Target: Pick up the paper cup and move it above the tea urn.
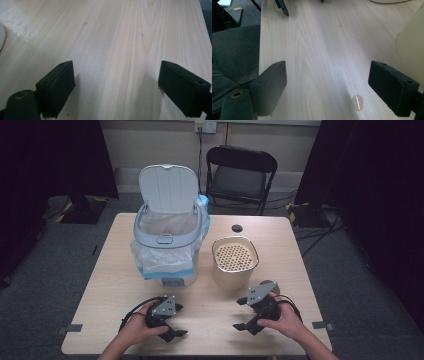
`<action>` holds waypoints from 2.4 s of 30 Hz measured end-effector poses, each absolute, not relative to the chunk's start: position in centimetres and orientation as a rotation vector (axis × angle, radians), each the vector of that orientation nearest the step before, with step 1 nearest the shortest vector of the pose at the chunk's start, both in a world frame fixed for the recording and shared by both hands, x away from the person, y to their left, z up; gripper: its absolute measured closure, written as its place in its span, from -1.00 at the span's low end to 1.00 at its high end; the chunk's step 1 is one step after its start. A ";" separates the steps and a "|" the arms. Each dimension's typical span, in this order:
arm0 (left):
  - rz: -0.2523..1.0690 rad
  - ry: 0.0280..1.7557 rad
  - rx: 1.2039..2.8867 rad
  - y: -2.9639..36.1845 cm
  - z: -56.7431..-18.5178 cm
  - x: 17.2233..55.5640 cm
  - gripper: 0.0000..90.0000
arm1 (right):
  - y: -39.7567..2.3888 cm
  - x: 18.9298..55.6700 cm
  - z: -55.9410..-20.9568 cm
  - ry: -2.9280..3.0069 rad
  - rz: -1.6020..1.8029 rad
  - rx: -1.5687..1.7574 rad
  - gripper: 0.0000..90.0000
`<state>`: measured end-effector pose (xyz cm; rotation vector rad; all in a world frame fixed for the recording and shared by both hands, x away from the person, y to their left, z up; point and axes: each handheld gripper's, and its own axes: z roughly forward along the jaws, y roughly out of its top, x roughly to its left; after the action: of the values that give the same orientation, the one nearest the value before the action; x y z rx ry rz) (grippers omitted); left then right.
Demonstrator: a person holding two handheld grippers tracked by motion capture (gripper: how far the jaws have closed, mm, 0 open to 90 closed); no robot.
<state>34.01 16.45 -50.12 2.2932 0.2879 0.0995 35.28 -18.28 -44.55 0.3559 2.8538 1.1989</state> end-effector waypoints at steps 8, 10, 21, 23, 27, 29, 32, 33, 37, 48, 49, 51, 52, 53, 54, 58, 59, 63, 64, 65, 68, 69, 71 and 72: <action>0.098 0.285 2.296 16.4 -50.1 34.0 -0.73 | -19.6 35.2 -43.8 2.847 1.201 0.373 -0.67; 0.101 0.285 2.295 16.4 -50.1 34.0 -0.73 | -20.0 35.2 -43.5 2.842 1.200 0.383 -0.67; 0.092 0.274 2.299 16.3 -50.2 34.0 -0.80 | -21.0 35.3 -41.9 2.817 1.195 0.384 -0.66; 0.093 0.270 2.301 16.3 -50.2 34.0 -0.80 | -21.3 35.3 -41.6 2.808 1.196 0.390 -0.67; 0.090 0.270 2.306 16.3 -50.2 34.0 -0.82 | -21.8 35.4 -41.2 2.796 1.194 0.401 -0.66; 0.090 0.262 2.313 16.4 -50.1 34.0 -0.82 | -22.1 35.4 -41.0 2.790 1.189 0.404 -0.66; 0.090 0.262 2.313 16.4 -50.1 34.0 -0.82 | -22.5 35.5 -40.9 2.780 1.191 0.416 -0.66; 0.087 0.270 2.306 16.3 -50.2 34.0 -0.82 | -22.6 35.5 -40.8 2.779 1.190 0.421 -0.67; 0.090 0.262 2.313 16.4 -50.1 34.0 -0.82 | -23.5 35.6 -40.5 2.761 1.190 0.442 -0.66; 0.090 0.261 2.314 16.4 -50.1 34.0 -0.82 | -26.3 35.5 -39.9 2.702 1.185 0.514 -0.67; 0.088 0.265 2.311 16.3 -50.2 34.0 -0.82 | -26.5 35.5 -39.8 2.698 1.180 0.519 -0.67; 0.089 0.262 2.314 16.4 -50.1 34.0 -0.82 | -26.9 35.5 -39.8 2.693 1.179 0.526 -0.67; 0.090 0.261 2.314 16.4 -50.1 34.0 -0.82 | -27.2 35.4 -39.8 2.689 1.171 0.532 -0.67; 0.089 0.265 2.304 16.3 -50.2 34.0 -0.82 | -27.4 35.3 -39.8 2.687 1.159 0.536 -0.67; 0.086 0.256 2.307 16.2 -50.2 34.0 -0.85 | -27.7 35.3 -39.7 2.682 1.167 0.545 -0.67; 0.083 0.249 2.317 16.2 -50.2 33.9 -0.91 | -28.9 35.2 -39.7 2.656 1.178 0.575 -0.67; 0.083 0.247 2.321 16.2 -50.2 34.0 -0.91 | -29.3 35.2 -39.7 2.651 1.178 0.587 -0.67; 0.083 0.247 2.320 16.2 -50.2 34.0 -0.91 | -30.3 35.1 -39.7 2.634 1.172 0.612 -0.67; 0.083 0.247 2.320 16.2 -50.2 34.0 -0.91 | -30.5 35.0 -39.7 2.627 1.181 0.621 -0.67; 0.083 0.247 2.320 16.2 -50.2 34.0 -0.91 | -30.7 35.1 -39.7 2.623 1.183 0.627 -0.67; 0.083 0.247 2.320 16.2 -50.2 34.0 -0.91 | -31.0 35.1 -40.1 2.613 1.180 0.649 -0.67; 0.083 0.247 2.320 16.2 -50.2 33.9 -0.91 | -31.2 35.2 -40.4 2.610 1.183 0.662 -0.67; 0.083 0.247 2.320 16.2 -50.2 33.9 -0.91 | -31.3 35.4 -40.9 2.608 1.182 0.680 -0.67; 0.083 0.248 2.320 16.2 -50.2 33.9 -0.91 | -31.3 35.4 -41.2 2.604 1.187 0.685 -0.67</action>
<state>33.95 16.21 -50.18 2.3201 0.2476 0.0828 35.44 -31.35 -41.15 0.6846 2.6041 1.1870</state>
